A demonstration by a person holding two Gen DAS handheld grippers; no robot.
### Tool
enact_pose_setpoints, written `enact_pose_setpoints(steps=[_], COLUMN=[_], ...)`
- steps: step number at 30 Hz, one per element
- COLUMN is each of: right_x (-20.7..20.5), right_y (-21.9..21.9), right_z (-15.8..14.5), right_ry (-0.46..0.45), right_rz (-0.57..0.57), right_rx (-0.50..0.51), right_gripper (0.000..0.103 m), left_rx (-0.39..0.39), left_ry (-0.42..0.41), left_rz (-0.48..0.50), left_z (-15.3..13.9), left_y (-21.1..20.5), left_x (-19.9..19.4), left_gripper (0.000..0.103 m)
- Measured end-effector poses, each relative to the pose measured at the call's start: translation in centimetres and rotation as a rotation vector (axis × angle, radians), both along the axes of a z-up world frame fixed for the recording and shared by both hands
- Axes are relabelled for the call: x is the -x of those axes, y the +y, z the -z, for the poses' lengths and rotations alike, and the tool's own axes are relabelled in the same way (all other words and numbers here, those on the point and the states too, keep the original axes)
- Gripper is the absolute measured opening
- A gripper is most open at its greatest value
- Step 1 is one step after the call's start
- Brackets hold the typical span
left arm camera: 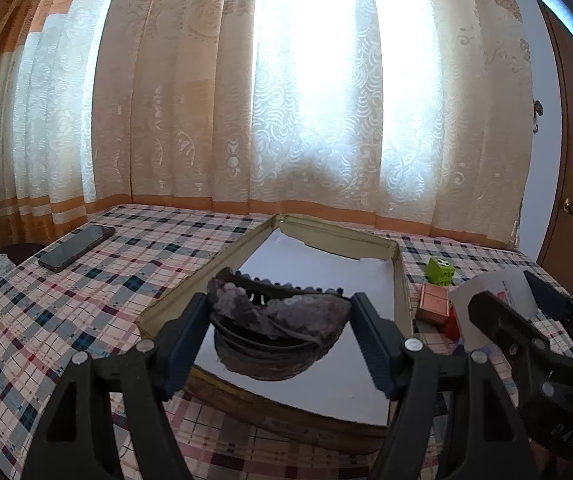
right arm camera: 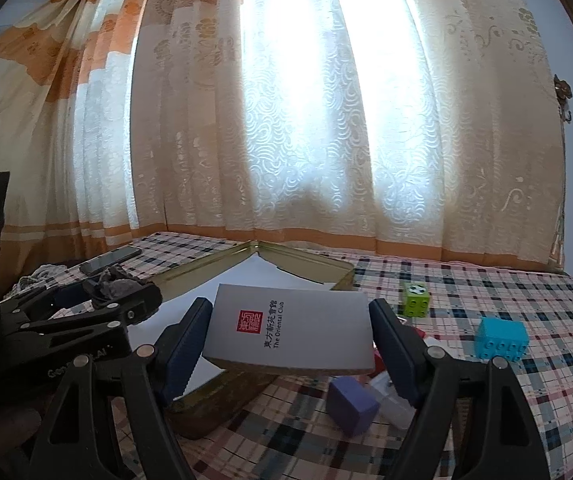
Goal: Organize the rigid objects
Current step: 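Carry the fabric bundle with the left tool while the right tool carries the white box toward the tray, then lower the bundle into the tray and open the left tool while the right tool releases the white box there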
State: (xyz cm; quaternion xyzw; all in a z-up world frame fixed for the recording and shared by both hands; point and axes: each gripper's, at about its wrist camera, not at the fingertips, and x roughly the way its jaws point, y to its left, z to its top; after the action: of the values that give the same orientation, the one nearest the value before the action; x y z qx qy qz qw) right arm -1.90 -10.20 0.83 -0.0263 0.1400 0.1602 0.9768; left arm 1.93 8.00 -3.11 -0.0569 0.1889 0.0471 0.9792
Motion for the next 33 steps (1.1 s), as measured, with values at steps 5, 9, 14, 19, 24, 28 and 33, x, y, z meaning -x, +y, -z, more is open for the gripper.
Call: enact_pose_setpoints(steps=[5, 9, 14, 19, 24, 28, 33], right_x=[-0.2, -0.4, -0.7, -1.0, -1.3, -1.6, -2.4], right_y=[0.8, 1.1, 1.6, 1.9, 2.2, 2.3, 2.4], right_z=[0.1, 0.1, 0.1, 0.1, 0.1, 0.1, 0.3], right_ry=[0.004, 0.011, 0.018, 0.025, 0.033, 0.044, 0.073], right_rz=[-0.019, -0.025, -0.033, -0.042, -0.049, -0.057, -0.068], right_rx=[0.003, 0.001, -0.001, 0.003, 0.004, 0.002, 0.000], right_gripper=[0.081, 0.081, 0.081, 0.081, 0.081, 0.081, 0.081], left_rx=[-0.007, -0.010, -0.024, -0.036, -0.047, -0.053, -0.065], left_ry=[0.000, 0.006, 0.010, 0.016, 0.020, 0.033, 0.047], left_rz=[-0.009, -0.015, -0.020, -0.019, -0.016, -0.014, -0.001], left_z=[0.0, 0.1, 0.1, 0.1, 0.1, 0.2, 0.2], left_y=[0.5, 1.0, 1.3, 1.4, 1.5, 1.8, 1.9], left_x=[-0.1, -0.3, -0.6, -0.8, -1.1, -1.6, -2.2], left_gripper=[0.072, 0.072, 0.072, 0.072, 0.072, 0.072, 0.072])
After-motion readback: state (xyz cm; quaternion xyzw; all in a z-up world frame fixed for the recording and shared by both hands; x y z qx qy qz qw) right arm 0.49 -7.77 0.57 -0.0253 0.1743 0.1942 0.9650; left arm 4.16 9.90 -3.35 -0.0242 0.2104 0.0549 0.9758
